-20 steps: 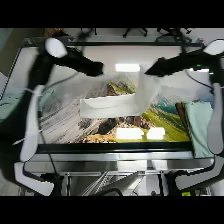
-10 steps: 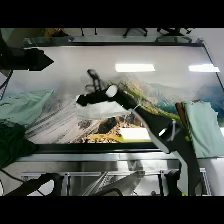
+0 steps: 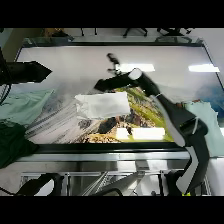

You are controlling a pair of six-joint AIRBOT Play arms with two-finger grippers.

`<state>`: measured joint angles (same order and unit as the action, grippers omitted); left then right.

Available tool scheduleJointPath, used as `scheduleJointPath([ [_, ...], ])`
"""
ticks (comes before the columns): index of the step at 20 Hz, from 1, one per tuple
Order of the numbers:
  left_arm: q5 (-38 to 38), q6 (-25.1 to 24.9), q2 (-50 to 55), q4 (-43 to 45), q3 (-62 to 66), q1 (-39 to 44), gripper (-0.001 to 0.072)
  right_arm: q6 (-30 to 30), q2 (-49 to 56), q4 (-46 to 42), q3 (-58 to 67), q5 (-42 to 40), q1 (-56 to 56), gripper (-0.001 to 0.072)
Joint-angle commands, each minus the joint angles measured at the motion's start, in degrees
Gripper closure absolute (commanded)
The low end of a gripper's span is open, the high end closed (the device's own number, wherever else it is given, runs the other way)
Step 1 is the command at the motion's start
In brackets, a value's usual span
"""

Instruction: Fold the shirts.

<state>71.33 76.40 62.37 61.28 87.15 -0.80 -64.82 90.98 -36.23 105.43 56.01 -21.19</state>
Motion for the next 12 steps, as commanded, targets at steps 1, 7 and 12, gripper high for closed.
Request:
scheduleJointPath([
  [1, -0.04, -0.31, -0.39, -0.04, -0.52, -0.07, 0.0693, -7.48, -1.53, -4.90, -1.16, 15.82, 12.72, 0.0071],
  [7, 0.96, -0.28, -0.37, -0.04, -0.52, -0.07, 0.0693, -8.96, 5.97, -12.44, -5.35, 16.70, 14.97, 0.0070],
  [12, 1.11, -0.28, -0.33, -0.02, -0.52, -0.07, 0.0693, -7.72, 10.75, -7.67, -5.33, 16.04, 12.90, 0.0072],
])
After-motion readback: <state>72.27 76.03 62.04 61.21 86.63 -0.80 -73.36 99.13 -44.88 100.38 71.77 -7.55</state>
